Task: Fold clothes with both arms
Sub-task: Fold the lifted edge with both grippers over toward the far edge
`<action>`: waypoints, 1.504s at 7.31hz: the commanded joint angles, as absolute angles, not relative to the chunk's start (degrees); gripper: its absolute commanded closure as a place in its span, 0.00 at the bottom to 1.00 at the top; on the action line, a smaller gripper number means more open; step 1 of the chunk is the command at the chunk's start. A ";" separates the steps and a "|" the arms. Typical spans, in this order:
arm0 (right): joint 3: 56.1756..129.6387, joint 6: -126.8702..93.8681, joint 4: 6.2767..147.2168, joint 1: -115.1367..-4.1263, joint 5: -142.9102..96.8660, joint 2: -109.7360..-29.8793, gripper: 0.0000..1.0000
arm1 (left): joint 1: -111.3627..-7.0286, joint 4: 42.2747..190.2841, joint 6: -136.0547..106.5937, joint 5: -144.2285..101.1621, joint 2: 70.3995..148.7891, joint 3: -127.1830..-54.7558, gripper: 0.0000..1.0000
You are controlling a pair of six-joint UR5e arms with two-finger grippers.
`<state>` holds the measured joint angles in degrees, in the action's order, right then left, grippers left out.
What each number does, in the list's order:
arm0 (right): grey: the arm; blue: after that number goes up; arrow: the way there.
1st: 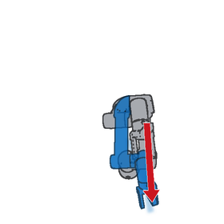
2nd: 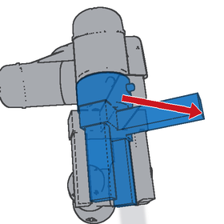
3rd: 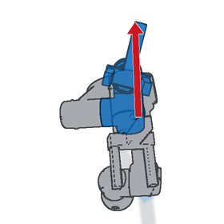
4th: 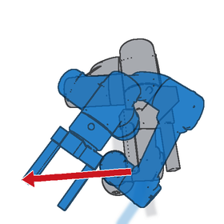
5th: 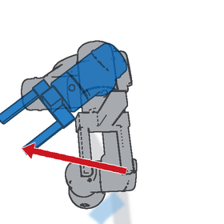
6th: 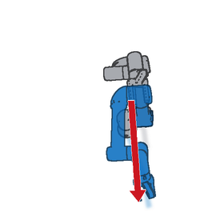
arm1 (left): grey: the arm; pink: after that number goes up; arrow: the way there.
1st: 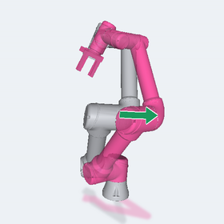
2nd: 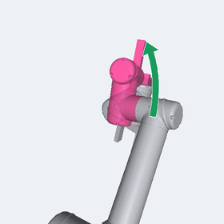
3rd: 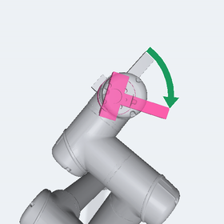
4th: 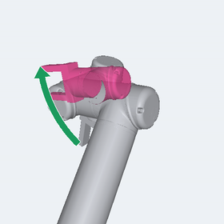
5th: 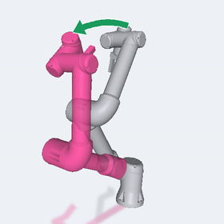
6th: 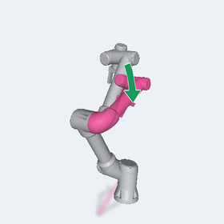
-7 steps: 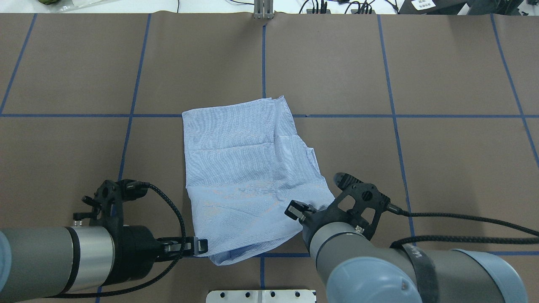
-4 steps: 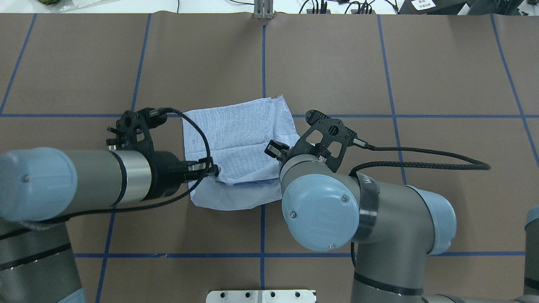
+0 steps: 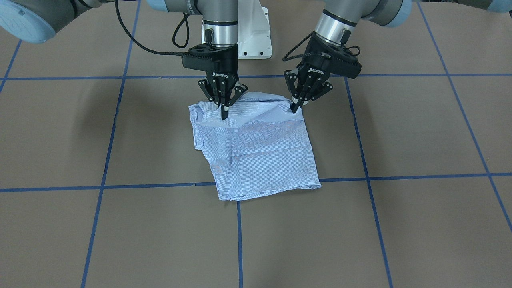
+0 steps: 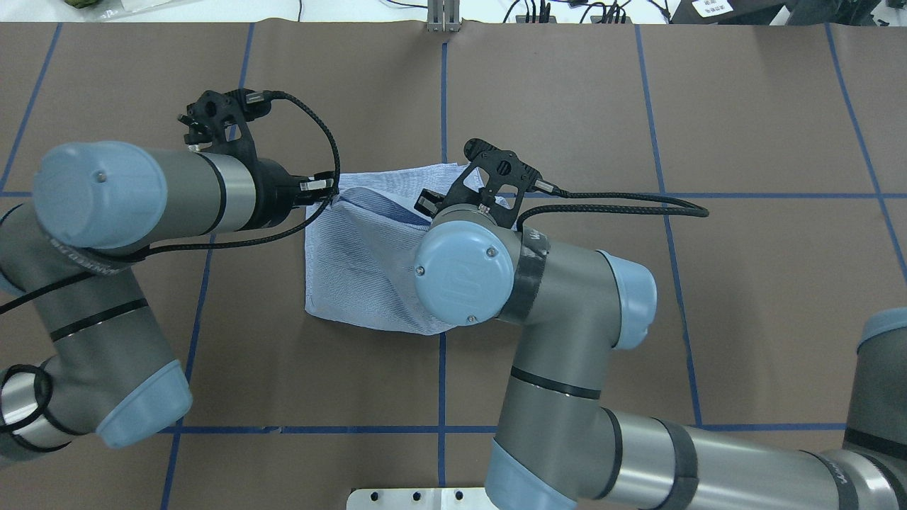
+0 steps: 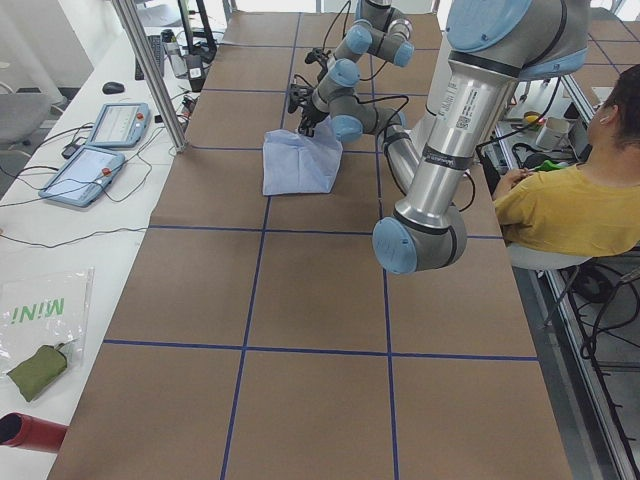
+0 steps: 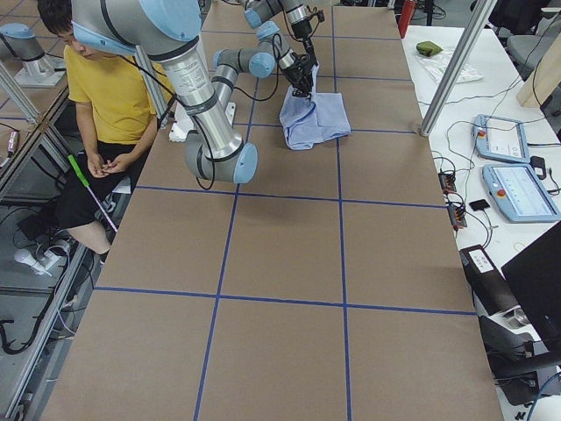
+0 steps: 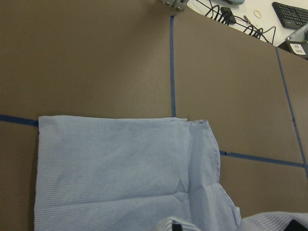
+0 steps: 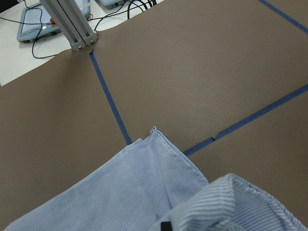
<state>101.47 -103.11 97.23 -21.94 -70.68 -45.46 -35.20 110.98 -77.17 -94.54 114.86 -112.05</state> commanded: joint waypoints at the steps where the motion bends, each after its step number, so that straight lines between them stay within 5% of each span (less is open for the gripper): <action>1: 89.97 -101.44 89.42 -24.33 -71.71 -42.03 1.00 | -36.03 111.97 -76.03 -94.22 117.59 -103.74 1.00; 6: 78.95 -100.02 83.78 -26.37 -73.21 -37.80 1.00 | -37.27 120.57 -72.33 -92.02 118.39 -92.04 1.00; 10: 72.88 -97.39 80.18 -27.94 -74.35 -35.77 1.00 | -37.79 120.85 -72.07 -92.02 118.56 -90.62 1.00; 11: 72.69 -97.21 79.98 -28.56 -74.88 -35.86 0.89 | -38.40 120.94 -68.94 -92.02 118.56 -90.27 1.00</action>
